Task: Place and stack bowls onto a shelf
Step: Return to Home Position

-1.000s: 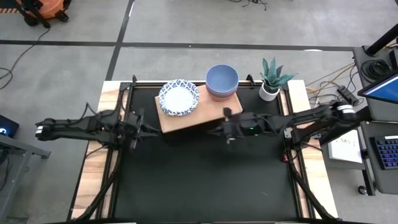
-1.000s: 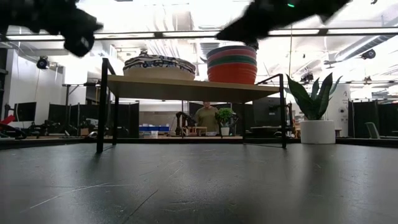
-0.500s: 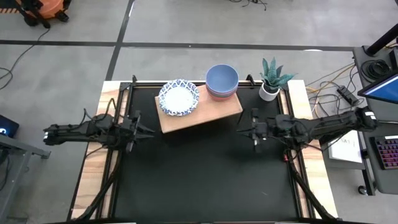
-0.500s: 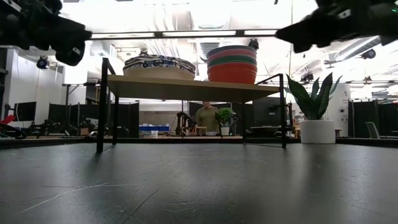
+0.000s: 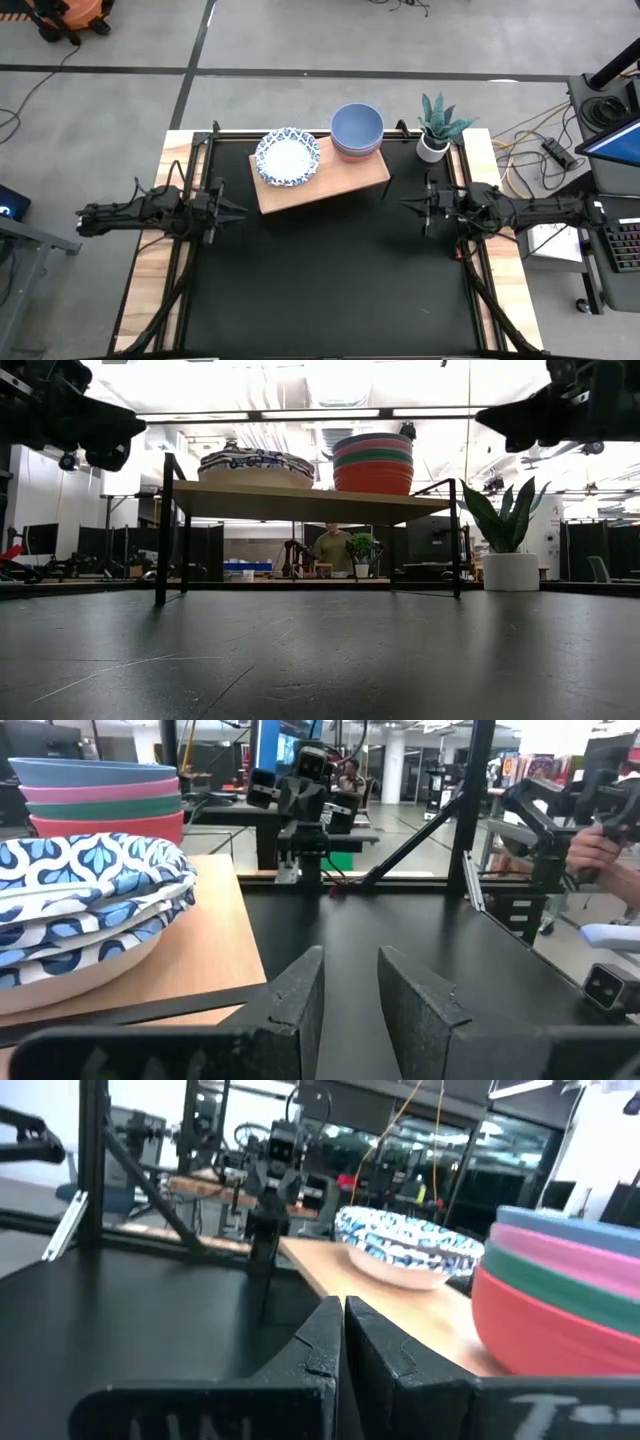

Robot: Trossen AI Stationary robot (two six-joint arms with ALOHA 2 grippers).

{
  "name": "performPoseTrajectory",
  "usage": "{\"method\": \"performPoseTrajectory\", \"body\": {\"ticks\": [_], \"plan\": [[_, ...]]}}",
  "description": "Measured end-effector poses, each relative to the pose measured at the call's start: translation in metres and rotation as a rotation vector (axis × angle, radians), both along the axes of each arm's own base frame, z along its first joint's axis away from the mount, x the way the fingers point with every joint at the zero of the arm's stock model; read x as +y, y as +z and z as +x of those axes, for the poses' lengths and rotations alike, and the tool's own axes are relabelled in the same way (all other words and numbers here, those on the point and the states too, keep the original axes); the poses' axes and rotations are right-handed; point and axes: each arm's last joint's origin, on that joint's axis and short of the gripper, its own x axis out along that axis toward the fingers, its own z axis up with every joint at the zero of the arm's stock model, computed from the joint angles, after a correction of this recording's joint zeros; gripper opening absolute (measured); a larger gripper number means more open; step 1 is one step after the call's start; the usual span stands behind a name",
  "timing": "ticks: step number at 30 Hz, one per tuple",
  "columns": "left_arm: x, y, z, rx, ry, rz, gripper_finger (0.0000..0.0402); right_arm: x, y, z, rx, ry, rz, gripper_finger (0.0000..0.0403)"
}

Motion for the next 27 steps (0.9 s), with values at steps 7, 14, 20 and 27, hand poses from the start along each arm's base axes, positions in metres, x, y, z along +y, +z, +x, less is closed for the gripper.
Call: {"method": "performPoseTrajectory", "body": {"ticks": [7,14,20,27], "plan": [[-0.002,-0.009,0.005,-0.046,-0.063,0.019,0.0080,0.002,-0.003,-0.012,-0.041,0.056,-0.016,0.0008],[-0.002,-0.030,0.012,-0.064,-0.073,-0.010,0.0080,0.006,-0.015,-0.020,-0.085,0.181,-0.009,0.0008],[-0.002,-0.028,0.012,-0.072,-0.060,-0.057,0.0080,0.007,-0.020,-0.025,-0.114,0.189,-0.009,0.0008],[0.001,-0.030,0.013,-0.048,0.041,-0.014,0.0080,0.011,-0.021,-0.028,-0.116,0.325,-0.020,0.0008]]}}
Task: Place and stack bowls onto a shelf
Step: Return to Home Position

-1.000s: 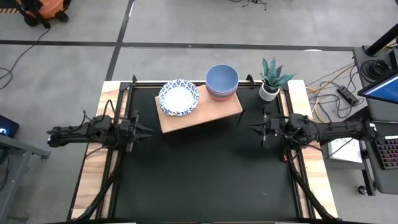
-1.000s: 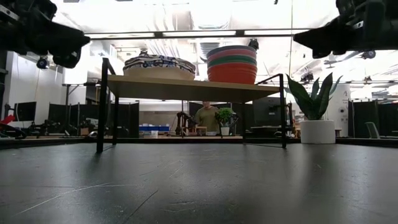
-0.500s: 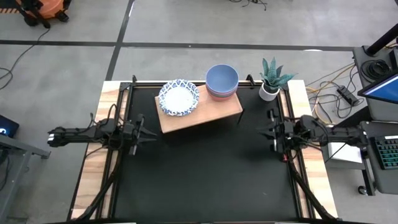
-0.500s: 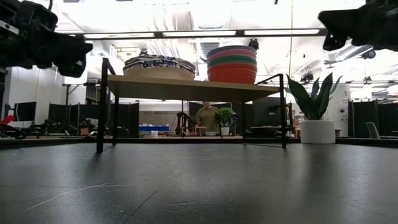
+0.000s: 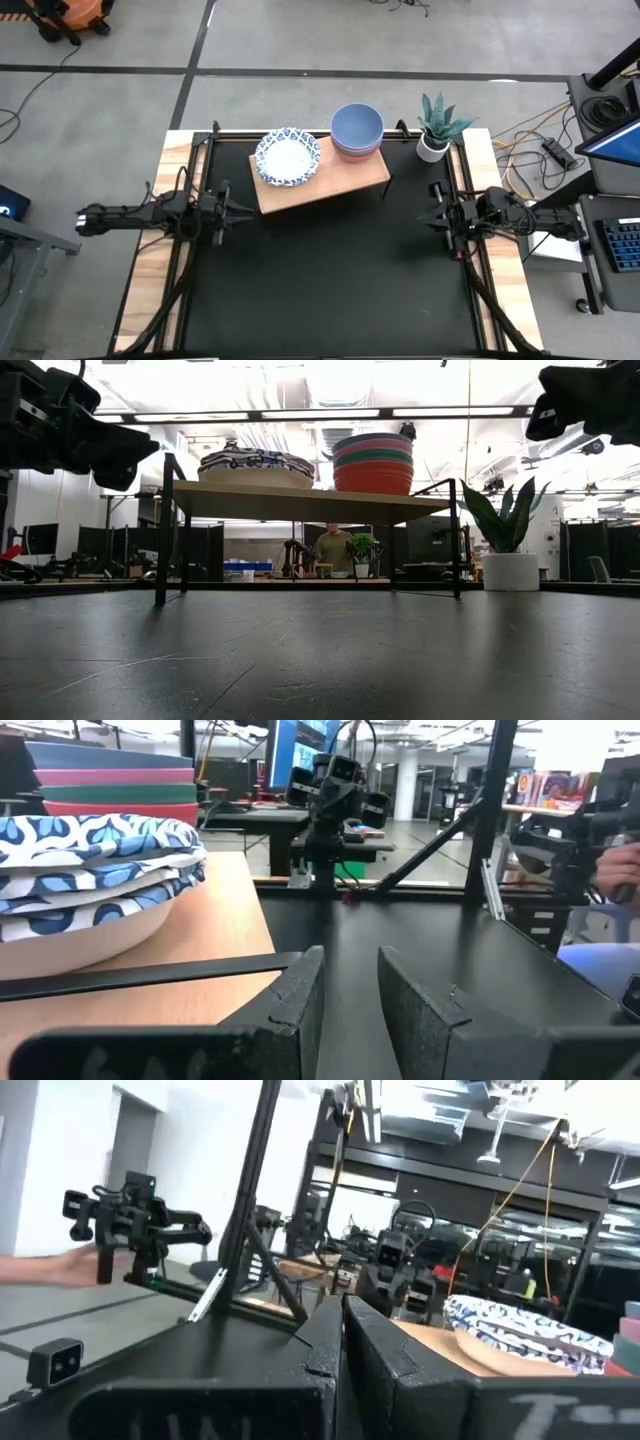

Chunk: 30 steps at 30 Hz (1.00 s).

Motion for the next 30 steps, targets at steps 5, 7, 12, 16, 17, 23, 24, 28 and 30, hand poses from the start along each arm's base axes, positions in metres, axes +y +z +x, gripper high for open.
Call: {"method": "performPoseTrajectory", "body": {"ticks": [5,7,12,16,17,23,24,28,30], "plan": [[0.000,0.000,0.000,0.008,0.000,0.001,0.0080,0.000,-0.003,0.002,0.019,-0.022,-0.046,0.0008],[0.000,-0.001,0.001,0.010,0.000,0.002,0.0080,0.000,0.001,0.000,-0.031,-0.007,-0.062,0.0008],[0.000,0.000,0.001,0.009,0.001,0.002,0.0080,0.001,0.008,-0.003,-0.091,0.027,-0.021,0.0009],[0.000,0.000,0.000,0.008,0.001,0.002,0.0080,0.001,0.006,0.000,-0.062,0.017,-0.012,0.0009],[0.000,0.000,0.000,0.008,0.001,0.002,0.0080,0.000,0.006,0.000,-0.056,0.016,-0.012,0.0009],[0.000,0.000,0.000,0.008,0.001,0.002,0.0080,0.000,0.004,0.003,-0.030,0.014,-0.009,0.0009],[0.000,0.000,0.000,0.008,0.001,0.002,0.0080,0.000,0.004,0.003,-0.027,0.014,-0.009,0.0009],[0.000,0.000,0.000,0.008,0.001,0.002,0.0080,0.000,0.004,0.003,-0.028,0.014,-0.009,0.0009],[0.000,0.000,0.000,0.007,0.001,0.002,0.0080,0.000,0.004,0.003,-0.028,0.014,-0.009,0.0009]]}}
